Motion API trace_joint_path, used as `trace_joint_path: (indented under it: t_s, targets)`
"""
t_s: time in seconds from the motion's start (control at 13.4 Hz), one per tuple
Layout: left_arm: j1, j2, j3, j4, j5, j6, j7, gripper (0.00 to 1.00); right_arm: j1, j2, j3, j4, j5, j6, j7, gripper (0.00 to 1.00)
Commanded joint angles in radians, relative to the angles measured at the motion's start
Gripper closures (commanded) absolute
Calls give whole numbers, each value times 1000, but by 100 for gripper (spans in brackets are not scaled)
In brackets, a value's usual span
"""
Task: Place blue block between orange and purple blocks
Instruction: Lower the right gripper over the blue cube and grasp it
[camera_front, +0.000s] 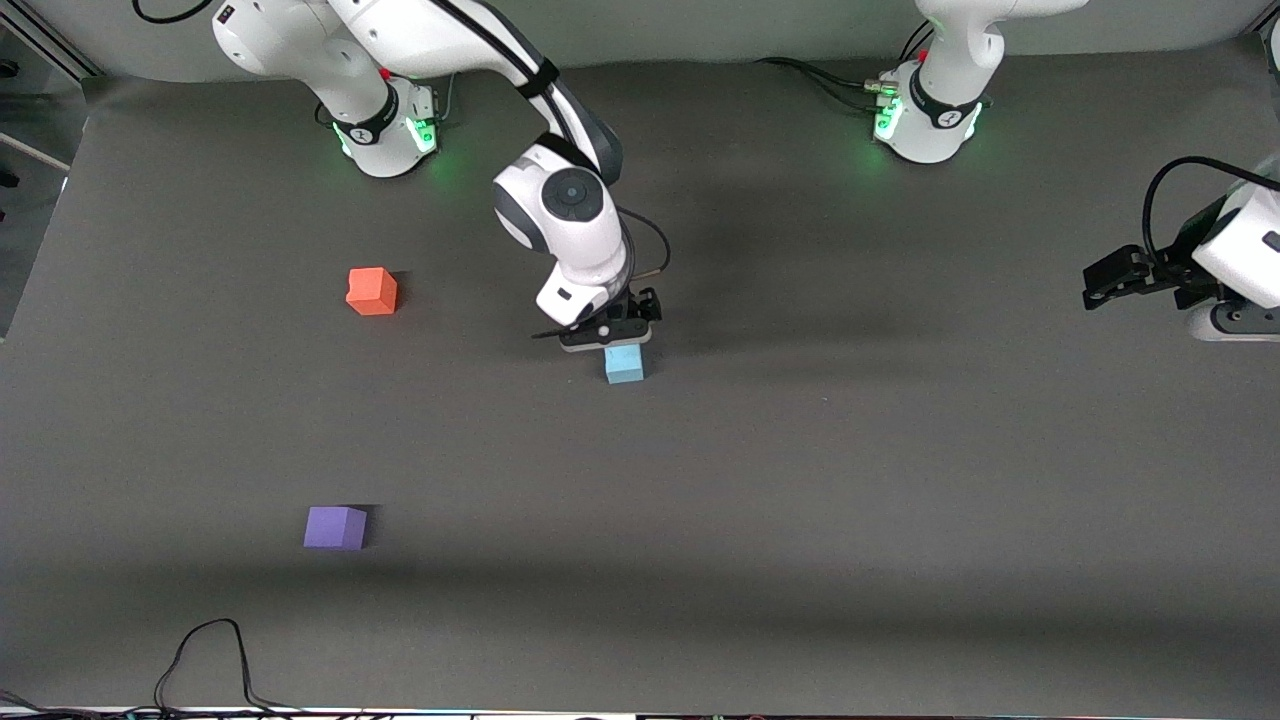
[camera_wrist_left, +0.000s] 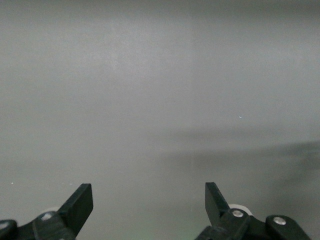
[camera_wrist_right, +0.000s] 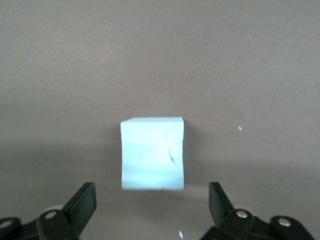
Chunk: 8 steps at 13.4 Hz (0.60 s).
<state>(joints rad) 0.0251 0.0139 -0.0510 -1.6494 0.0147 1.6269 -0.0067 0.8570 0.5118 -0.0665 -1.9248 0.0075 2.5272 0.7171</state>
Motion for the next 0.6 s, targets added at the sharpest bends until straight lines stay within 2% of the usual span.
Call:
trace_joint_path:
  t_s: [0.0, 0.3, 0.37, 0.52]
  targets:
    - [-21, 24, 14, 40, -10, -10, 24, 0, 2, 79, -4, 15, 23, 96, 10, 0]
    - [-22, 21, 10, 39, -9, -12, 34, 0, -3, 106, -4, 27, 37, 117, 15, 1]
    - [-24, 21, 10, 39, -9, -12, 34, 0, -4, 114, -6, 30, 37, 119, 8, 8]
    - [-21, 21, 10, 39, -10, -13, 47, 0, -7, 126, -7, 61, 37, 108, 7, 61]
